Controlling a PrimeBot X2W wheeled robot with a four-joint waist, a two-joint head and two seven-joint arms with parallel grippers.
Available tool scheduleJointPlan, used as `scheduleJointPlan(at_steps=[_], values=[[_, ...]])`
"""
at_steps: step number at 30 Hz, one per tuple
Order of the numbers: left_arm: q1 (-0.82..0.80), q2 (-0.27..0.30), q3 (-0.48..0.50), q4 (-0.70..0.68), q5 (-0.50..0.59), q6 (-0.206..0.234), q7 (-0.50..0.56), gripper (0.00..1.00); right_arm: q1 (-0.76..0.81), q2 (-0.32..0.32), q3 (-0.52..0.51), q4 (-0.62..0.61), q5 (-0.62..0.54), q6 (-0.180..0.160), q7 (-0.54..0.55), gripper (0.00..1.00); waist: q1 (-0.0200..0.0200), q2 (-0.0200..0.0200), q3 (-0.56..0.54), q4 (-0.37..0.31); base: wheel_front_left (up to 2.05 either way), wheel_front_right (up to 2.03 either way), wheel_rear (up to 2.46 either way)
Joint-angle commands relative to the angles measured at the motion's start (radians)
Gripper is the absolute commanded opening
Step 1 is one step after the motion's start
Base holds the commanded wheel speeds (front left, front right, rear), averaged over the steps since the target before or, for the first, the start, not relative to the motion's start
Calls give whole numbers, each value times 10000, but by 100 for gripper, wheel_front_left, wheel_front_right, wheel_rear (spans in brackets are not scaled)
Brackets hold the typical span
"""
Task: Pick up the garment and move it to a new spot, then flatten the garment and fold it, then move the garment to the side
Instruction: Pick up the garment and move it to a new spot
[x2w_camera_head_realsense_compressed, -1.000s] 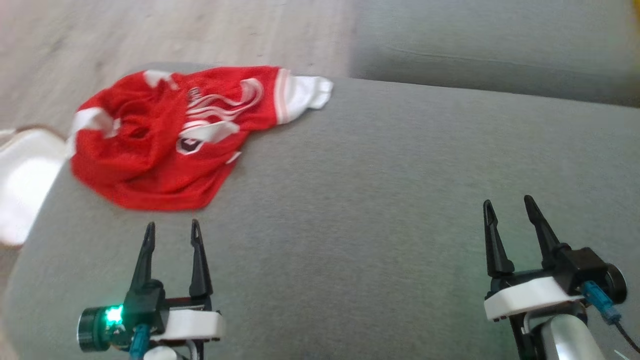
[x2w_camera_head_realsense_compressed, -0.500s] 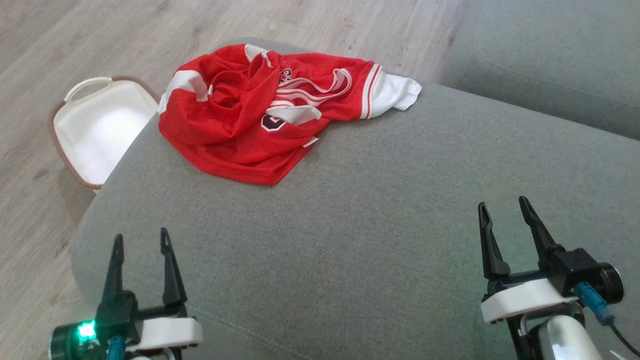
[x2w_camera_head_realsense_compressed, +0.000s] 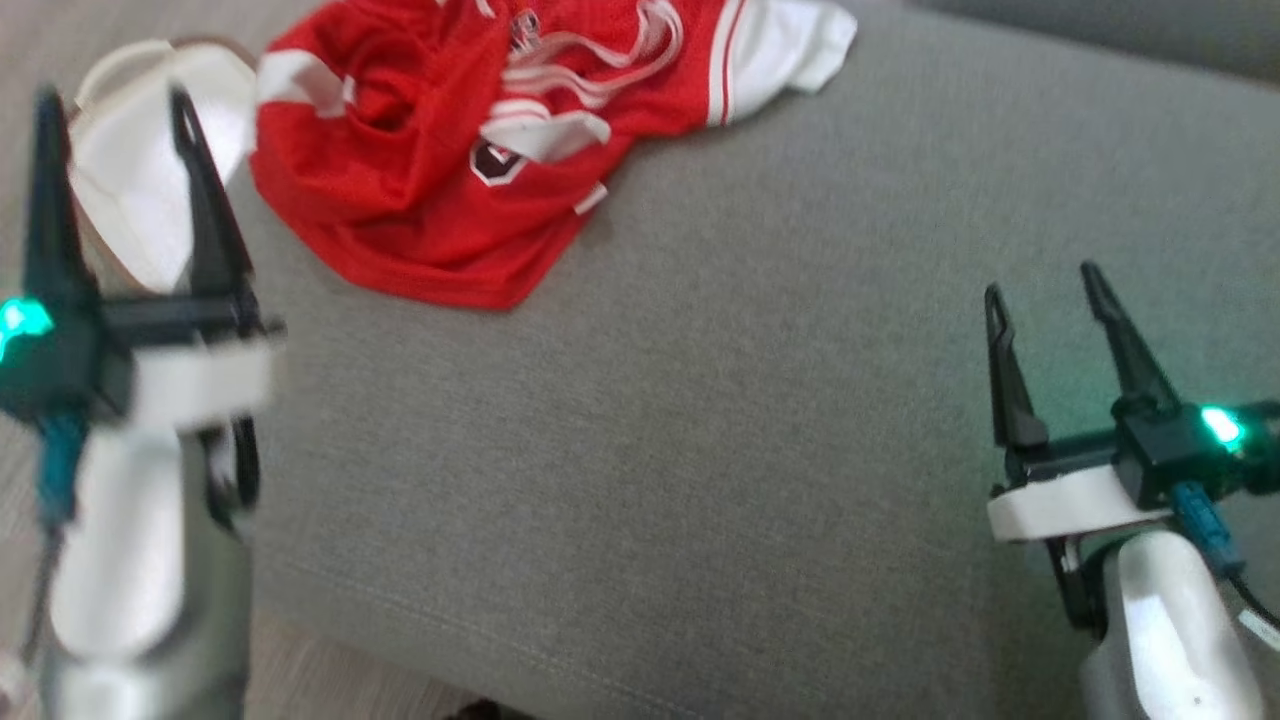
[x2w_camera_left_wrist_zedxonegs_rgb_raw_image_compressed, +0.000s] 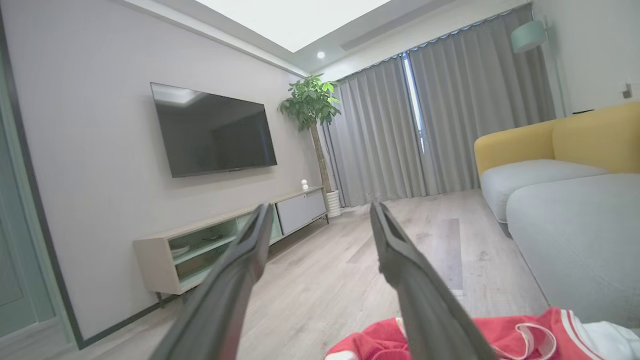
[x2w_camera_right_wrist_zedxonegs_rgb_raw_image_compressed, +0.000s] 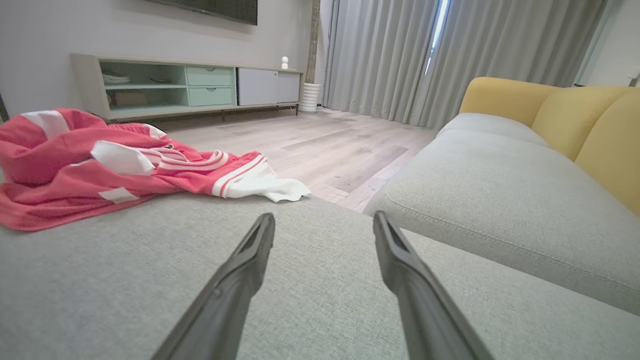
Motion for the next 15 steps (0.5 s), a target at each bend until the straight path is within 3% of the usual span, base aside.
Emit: scheduleJointPlan(at_steps=[1,7,15], values=[[-947,393,498,140,-304,-198,-42,100,-328,-73,177,-491,-338,77,-107,100,-3,0,1174,-336,0,0,0],[-3989,882,514,2991,-692,-822,50,100,-521,-702,225,-1268,-1180,77,-107,100,-3,0,2441,-455,0,0,0],[-7124,975,322,7326,-1445,-1709,1141,100,-311,-1123,79,-2447,-1489,77,-107,100,-3,0,3707,-594,0,0,0]])
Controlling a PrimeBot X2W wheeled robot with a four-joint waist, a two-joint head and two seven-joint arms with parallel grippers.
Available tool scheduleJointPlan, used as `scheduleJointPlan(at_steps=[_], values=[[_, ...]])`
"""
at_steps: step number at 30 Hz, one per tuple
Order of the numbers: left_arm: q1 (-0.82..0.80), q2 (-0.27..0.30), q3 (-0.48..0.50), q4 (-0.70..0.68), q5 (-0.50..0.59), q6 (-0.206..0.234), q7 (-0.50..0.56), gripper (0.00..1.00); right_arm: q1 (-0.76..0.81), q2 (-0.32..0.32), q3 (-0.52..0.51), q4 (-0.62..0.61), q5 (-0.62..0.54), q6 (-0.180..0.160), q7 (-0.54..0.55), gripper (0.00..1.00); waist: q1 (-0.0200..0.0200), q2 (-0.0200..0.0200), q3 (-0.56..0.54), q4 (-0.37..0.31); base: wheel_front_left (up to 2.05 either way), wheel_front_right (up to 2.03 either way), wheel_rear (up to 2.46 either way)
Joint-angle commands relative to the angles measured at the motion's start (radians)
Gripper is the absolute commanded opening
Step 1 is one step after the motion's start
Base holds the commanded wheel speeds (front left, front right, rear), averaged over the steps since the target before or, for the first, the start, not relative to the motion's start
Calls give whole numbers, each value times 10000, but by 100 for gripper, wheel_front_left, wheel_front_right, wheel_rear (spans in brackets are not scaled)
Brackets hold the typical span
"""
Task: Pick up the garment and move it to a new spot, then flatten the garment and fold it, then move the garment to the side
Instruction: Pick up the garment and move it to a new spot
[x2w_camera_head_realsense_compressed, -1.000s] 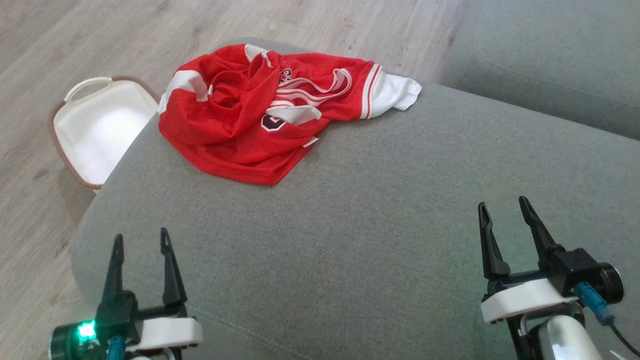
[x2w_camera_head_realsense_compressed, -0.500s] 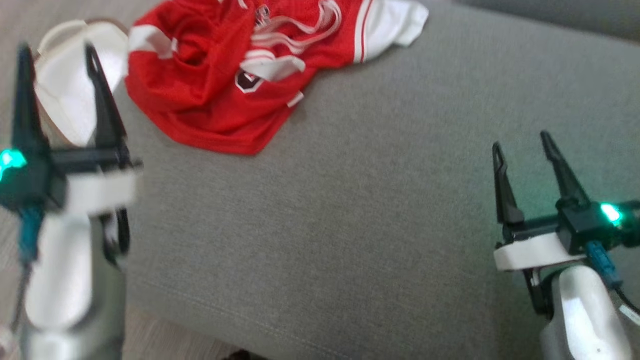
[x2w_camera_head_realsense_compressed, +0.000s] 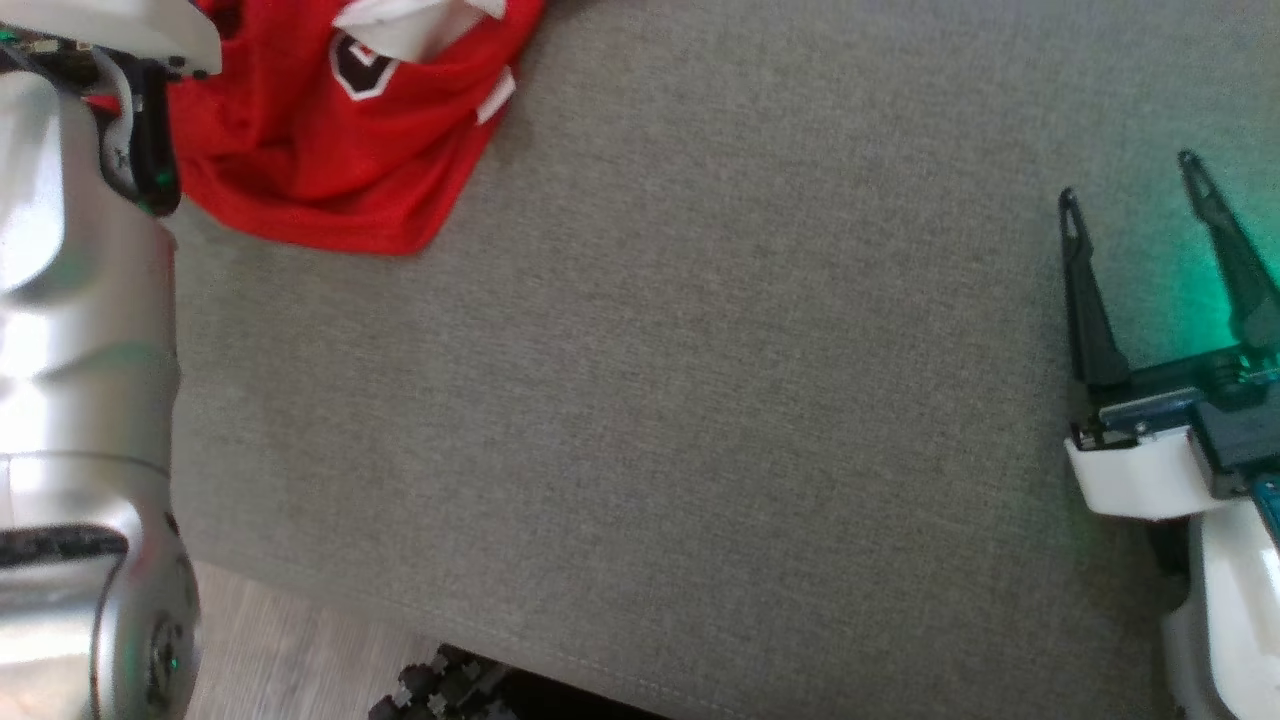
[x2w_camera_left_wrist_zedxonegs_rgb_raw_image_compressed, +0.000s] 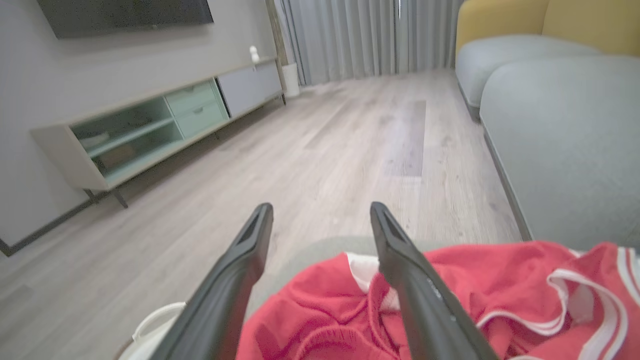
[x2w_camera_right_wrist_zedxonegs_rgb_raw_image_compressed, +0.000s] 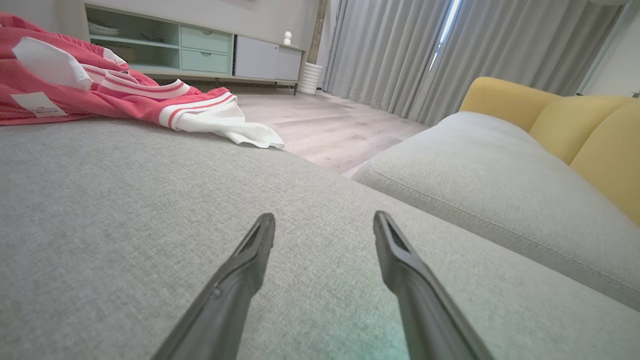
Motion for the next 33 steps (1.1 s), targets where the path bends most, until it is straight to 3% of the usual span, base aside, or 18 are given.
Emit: scheduleJointPlan(at_steps=[1,6,20,21,22,23,33], values=[[-358,635,144,402,-132,-128,174,100,111,-72,212,-323,-140,75,-28,100,-1,0,602,-178,0,0,0],[-1199,818,-377,2150,-95,-364,285,100,192,-134,211,-848,-335,75,-28,100,-1,0,1127,-441,0,0,0],[-1904,995,-818,4250,-306,-445,-265,100,-16,77,233,-1272,-480,75,-28,100,-1,0,1588,-998,0,0,0],[-1921,1025,-874,4312,-297,-448,-258,90,-33,101,237,-1264,-471,75,-28,100,-1,0,1571,-1031,0,0,0],[-1935,1069,-923,4351,-279,-449,-317,33,-54,126,248,-1256,-465,75,-28,100,-1,0,1551,-1065,0,0,0],[-1953,1124,-977,4372,-244,-449,-419,0,-86,152,256,-1258,-463,75,-28,100,-1,0,1533,-1093,0,0,0],[-2194,1762,-1233,3616,93,70,-1093,0,-355,438,522,-1045,-237,75,-28,100,-1,0,882,-1334,0,0,0]])
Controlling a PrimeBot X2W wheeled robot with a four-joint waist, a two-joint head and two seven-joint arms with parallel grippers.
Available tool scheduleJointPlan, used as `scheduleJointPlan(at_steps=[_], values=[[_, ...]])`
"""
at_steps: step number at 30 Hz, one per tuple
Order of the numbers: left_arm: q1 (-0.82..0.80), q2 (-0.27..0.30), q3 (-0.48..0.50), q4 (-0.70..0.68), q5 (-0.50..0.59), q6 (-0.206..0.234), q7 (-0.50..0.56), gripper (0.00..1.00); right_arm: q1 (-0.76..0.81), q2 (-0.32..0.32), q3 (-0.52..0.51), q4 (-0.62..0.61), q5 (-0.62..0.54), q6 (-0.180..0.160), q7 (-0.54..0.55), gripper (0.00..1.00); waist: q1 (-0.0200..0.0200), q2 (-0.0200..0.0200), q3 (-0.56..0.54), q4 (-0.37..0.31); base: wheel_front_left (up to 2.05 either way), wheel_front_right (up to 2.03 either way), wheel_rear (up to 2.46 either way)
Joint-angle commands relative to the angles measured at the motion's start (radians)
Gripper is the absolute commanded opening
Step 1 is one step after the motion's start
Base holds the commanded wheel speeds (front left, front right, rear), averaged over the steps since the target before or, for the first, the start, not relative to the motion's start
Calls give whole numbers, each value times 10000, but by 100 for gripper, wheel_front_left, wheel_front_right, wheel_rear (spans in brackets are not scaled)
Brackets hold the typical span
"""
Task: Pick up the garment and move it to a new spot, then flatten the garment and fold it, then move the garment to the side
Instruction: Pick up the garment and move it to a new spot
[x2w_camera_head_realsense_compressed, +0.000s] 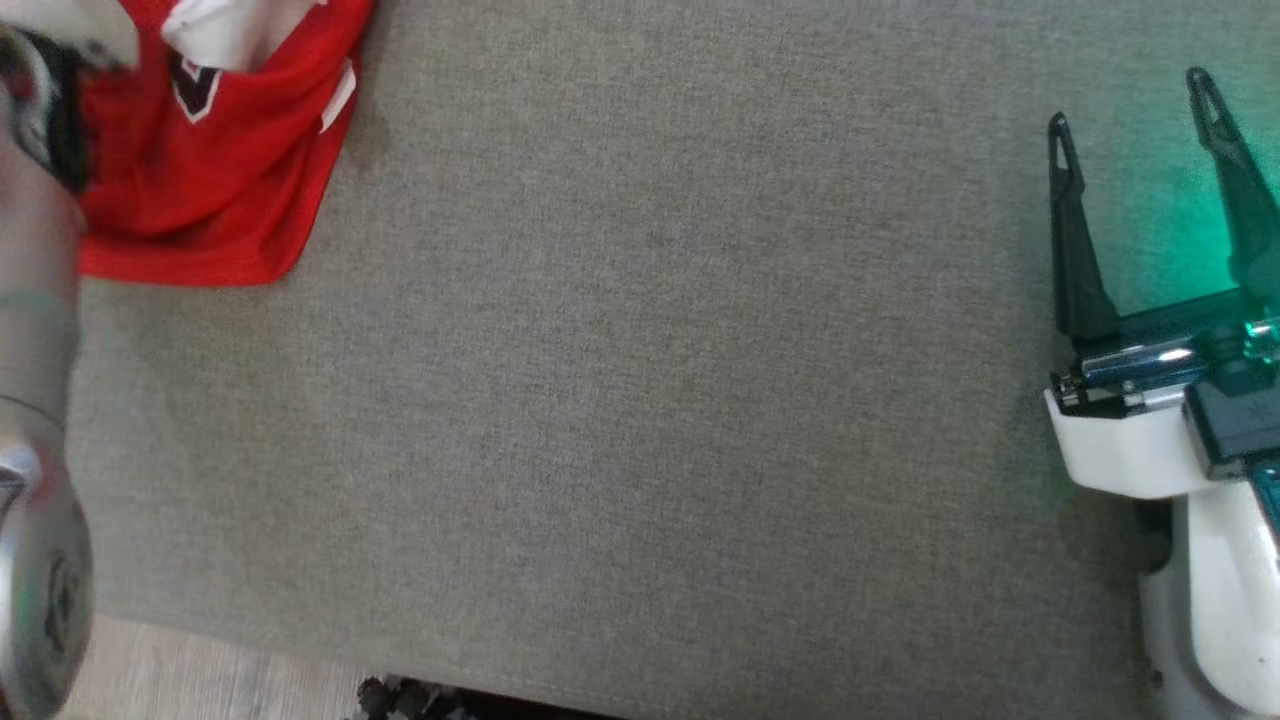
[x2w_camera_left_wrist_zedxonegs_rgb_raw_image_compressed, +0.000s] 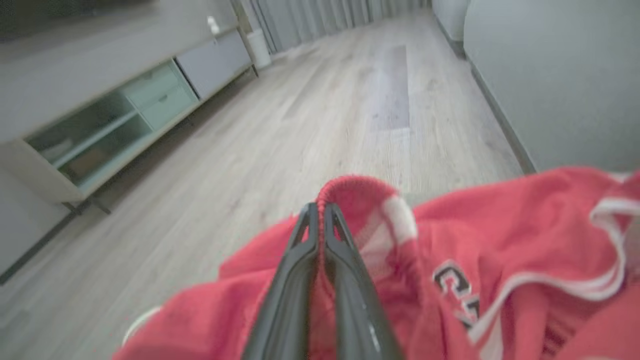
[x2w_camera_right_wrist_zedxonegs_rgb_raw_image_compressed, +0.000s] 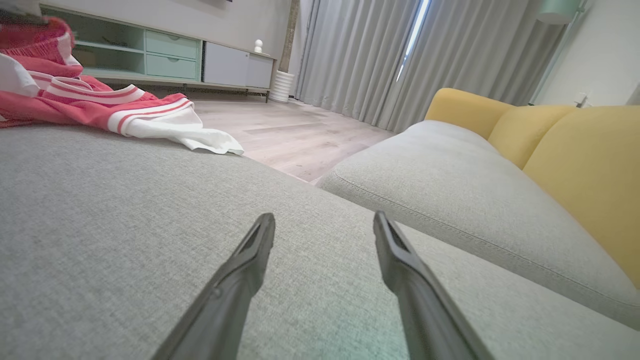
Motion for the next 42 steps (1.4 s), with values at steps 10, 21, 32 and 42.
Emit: scheduleJointPlan(at_steps=[10,21,32,42], values=[[528,1475,-808,-4399,1466,533,-122,0,54,545,757,595,728,67,98,100,-1,0,-2076,-545,0,0,0],[635,1588,-2075,-6641,2149,83,-123,0,353,657,1330,726,2158,67,98,100,-1,0,-4019,-1629,0,0,0],[602,1121,-3266,-8389,1475,-366,-41,0,696,659,1513,500,3105,67,98,100,-1,0,-4900,-3480,0,0,0],[1384,418,-4560,-9009,-165,-426,853,0,569,660,1311,88,3797,67,98,100,-1,0,-4127,-4680,0,0,0]])
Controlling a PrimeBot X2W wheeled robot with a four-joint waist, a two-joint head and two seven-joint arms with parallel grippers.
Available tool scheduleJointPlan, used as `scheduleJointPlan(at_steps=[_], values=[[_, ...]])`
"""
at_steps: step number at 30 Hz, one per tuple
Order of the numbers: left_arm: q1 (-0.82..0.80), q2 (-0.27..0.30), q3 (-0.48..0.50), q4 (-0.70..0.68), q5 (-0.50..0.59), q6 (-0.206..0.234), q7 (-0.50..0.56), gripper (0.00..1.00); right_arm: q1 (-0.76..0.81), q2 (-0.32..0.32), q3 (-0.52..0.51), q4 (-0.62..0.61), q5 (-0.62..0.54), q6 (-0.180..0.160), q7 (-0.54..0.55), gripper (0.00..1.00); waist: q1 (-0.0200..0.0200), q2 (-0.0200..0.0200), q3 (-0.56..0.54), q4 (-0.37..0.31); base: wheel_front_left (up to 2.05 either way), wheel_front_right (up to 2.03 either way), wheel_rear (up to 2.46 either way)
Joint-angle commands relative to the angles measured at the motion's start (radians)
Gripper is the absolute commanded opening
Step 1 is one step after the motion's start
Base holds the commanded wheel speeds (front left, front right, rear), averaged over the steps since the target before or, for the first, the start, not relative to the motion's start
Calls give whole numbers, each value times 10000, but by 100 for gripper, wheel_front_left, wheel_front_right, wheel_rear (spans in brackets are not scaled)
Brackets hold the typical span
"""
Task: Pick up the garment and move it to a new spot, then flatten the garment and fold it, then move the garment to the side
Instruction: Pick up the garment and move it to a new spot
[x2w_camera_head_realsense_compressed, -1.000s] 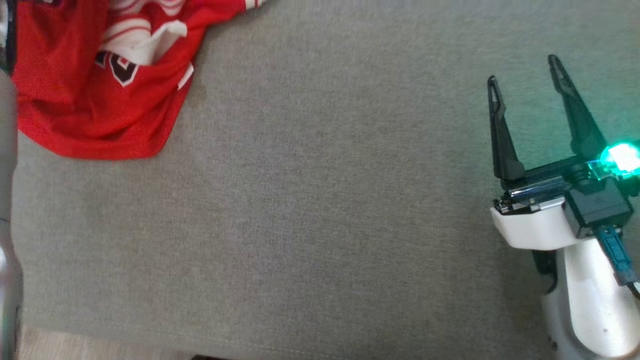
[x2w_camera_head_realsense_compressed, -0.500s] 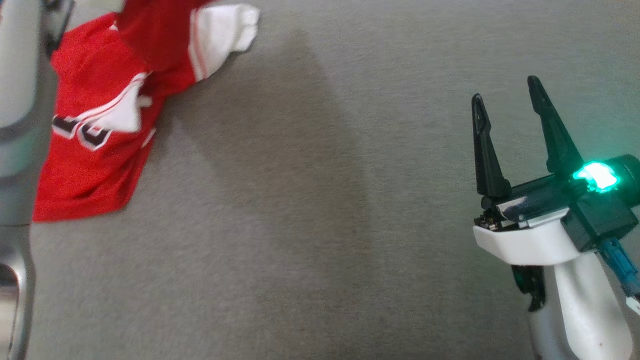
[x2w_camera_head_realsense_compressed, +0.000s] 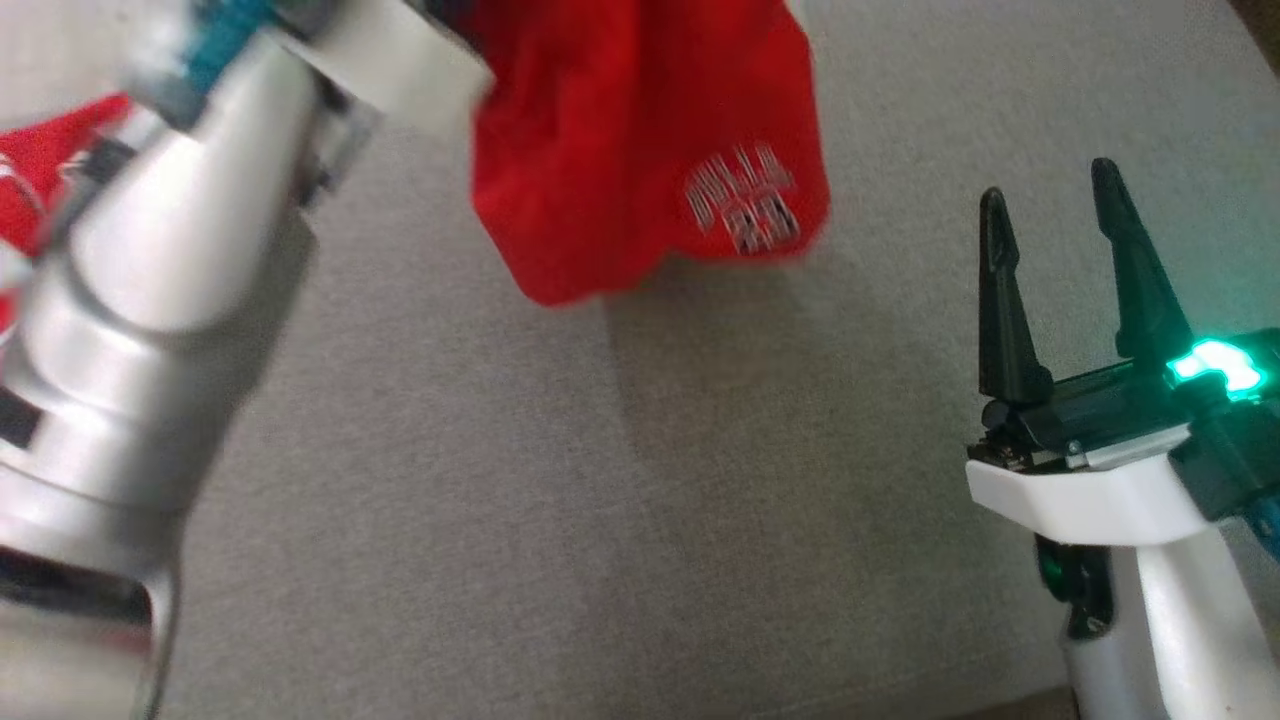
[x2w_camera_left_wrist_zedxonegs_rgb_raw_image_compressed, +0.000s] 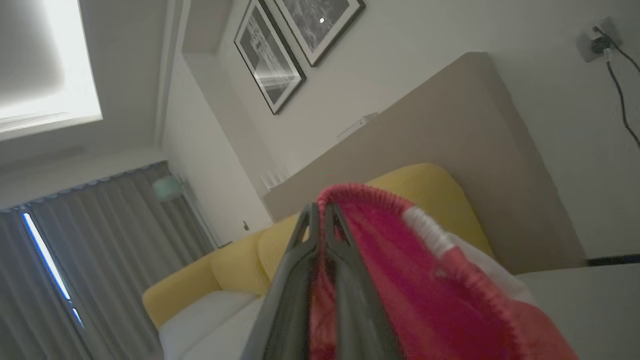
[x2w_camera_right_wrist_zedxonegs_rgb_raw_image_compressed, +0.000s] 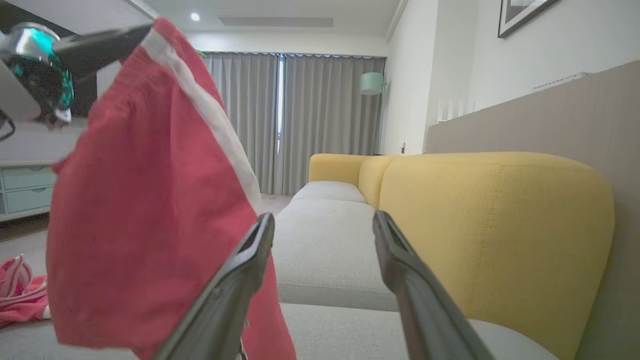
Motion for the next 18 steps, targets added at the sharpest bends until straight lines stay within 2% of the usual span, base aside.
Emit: scheduleJointPlan(at_steps=[1,8,12,15,16,17,18], values=[[186,307,-37,-262,-269,22,97,0,-297,83,187,-360,147,67,18,100,2,-1,483,-358,0,0,0],[2576,169,-795,630,-1304,55,-298,0,-453,83,132,-292,411,67,18,100,2,-1,1087,-705,0,0,0],[3783,-6,-897,1589,-1361,407,-723,0,-453,83,148,-151,407,67,18,100,2,-1,1095,-712,0,0,0],[4333,-228,-719,2136,-1307,906,-855,0,-376,83,151,39,332,67,18,100,2,-1,951,-558,0,0,0],[4480,-342,-630,2199,-1324,1012,-867,30,-338,83,139,118,289,67,18,100,2,-1,897,-465,0,0,0],[4598,-462,-461,2065,-1305,1171,-872,100,-302,83,109,188,235,67,18,100,2,-1,839,-343,0,0,0],[4770,-586,-283,1899,-1306,1282,-874,100,-263,83,60,252,192,67,18,100,2,-1,762,-194,0,0,0]])
